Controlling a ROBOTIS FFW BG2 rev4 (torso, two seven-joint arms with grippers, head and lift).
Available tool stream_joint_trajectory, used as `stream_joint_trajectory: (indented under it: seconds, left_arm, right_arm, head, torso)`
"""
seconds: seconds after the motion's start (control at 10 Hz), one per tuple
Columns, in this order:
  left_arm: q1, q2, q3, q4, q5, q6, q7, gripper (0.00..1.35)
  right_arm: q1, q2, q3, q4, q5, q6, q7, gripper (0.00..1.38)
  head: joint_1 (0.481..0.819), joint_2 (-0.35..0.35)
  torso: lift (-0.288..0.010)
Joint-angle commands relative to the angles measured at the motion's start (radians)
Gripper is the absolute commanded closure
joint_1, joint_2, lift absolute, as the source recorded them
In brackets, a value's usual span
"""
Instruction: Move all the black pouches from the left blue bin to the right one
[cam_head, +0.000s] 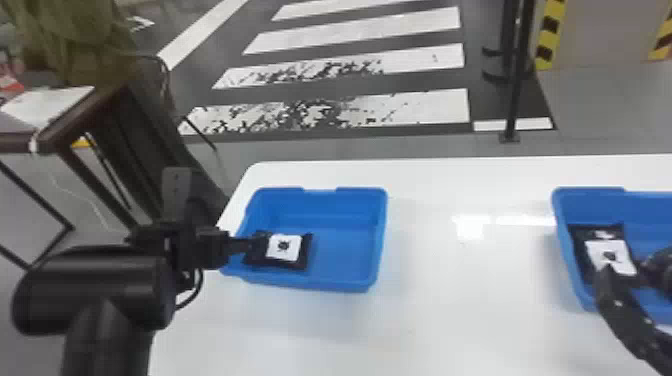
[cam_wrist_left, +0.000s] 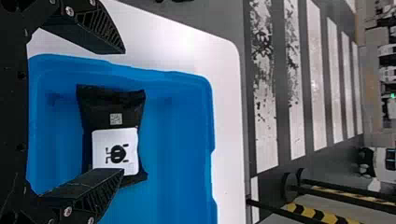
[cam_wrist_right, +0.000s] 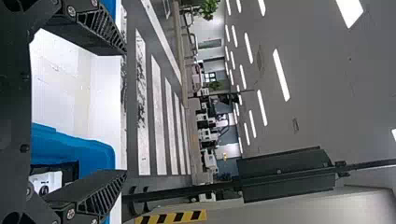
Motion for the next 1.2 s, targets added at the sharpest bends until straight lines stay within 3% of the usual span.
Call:
stream_joint_trajectory:
  seconds: [0.0, 0.4, 0.8, 0.9, 1.1]
  left_arm:
    - [-0.035, 0.0, -0.047, 0.051, -0.003, 0.067, 0.0, 0.14]
    - [-0.13, 0.006, -0.123, 0.206, -0.04, 0.054, 0.002, 0.15]
    - [-0.241, -0.017, -0.139, 0.412, -0.076, 0.013, 0.008, 0.2]
    - [-0.248, -0.02, -0.141, 0.429, -0.066, 0.01, 0.009, 0.29]
    - [-0.243, -0.024, -0.137, 0.444, -0.064, 0.02, 0.009, 0.77]
  right_arm:
    - [0.0, -0.001, 0.0, 0.004, -0.012, 0.005, 0.004, 0.13]
    - [-0.007, -0.001, 0.0, 0.019, -0.048, 0.022, 0.016, 0.13]
    - [-0.01, -0.001, 0.002, 0.026, -0.068, 0.034, 0.022, 0.13]
    - [-0.01, -0.001, 0.002, 0.029, -0.074, 0.037, 0.022, 0.13]
    - [-0.01, -0.001, 0.002, 0.031, -0.084, 0.042, 0.025, 0.13]
  head:
    - [0.695, 0.304]
    - [0.695, 0.272]
    - [0.695, 0.277]
    - [0.695, 0.275]
    - [0.695, 0.266]
  torso:
    - [-0.14]
    - [-0.14]
    - [-0.14]
    - [-0.14]
    - [-0.14]
